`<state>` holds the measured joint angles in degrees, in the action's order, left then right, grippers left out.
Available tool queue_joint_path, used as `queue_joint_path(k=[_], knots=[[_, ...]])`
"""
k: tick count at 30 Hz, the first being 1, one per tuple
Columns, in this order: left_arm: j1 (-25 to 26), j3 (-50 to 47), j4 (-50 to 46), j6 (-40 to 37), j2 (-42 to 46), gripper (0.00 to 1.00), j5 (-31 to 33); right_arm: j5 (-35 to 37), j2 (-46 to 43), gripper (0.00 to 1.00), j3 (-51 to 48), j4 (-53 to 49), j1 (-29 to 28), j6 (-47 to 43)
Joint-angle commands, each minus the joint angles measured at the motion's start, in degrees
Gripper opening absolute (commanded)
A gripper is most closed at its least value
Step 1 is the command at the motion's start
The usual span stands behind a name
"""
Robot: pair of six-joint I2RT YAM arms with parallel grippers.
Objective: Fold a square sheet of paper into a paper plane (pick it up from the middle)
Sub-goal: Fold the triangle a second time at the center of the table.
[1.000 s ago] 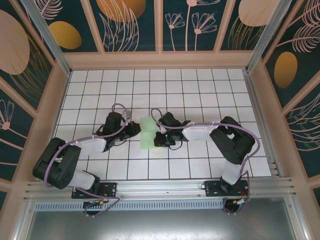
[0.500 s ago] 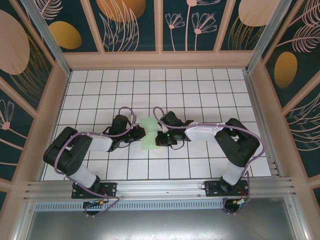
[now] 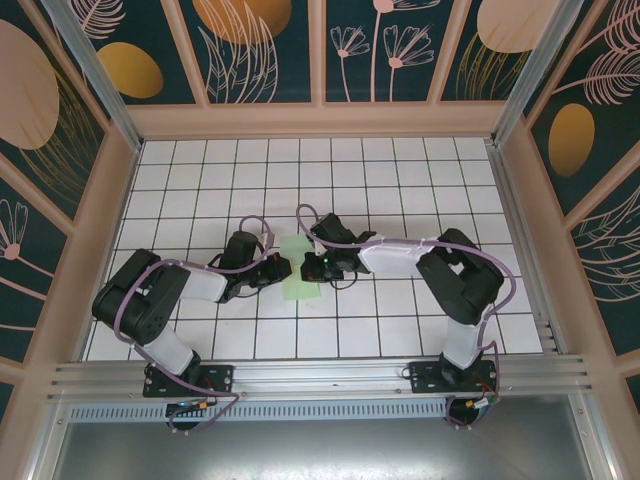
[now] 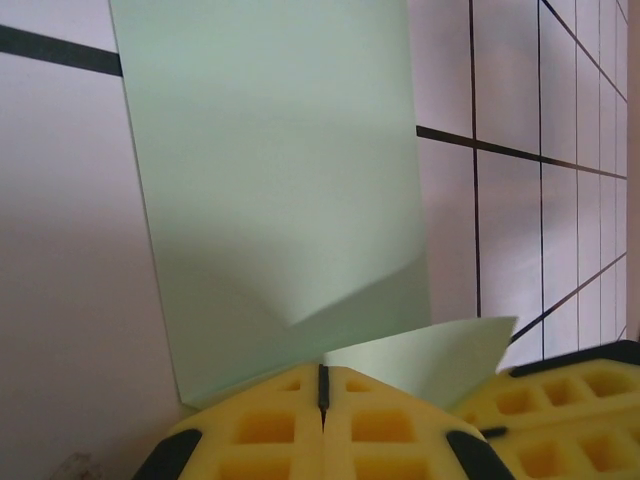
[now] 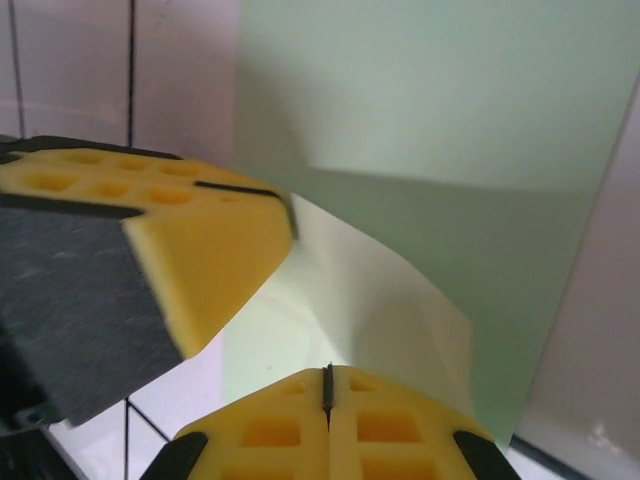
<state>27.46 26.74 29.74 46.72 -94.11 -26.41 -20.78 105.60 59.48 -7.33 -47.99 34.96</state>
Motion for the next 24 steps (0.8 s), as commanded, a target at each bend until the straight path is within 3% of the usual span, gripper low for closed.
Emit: queue_joint_path(k=[1,24], knots=[[0.40,1.11,-1.63,-1.32,-0.82,0.00,0.15,1.01,1.95,0.00,2.11,0.56,0.26,0.37],[0.39,2.18,-12.41,-1.10,-3.76,0.00,6.80,-0.73,5.15,0.00,3.11,-2.70,0.00,-3.20]])
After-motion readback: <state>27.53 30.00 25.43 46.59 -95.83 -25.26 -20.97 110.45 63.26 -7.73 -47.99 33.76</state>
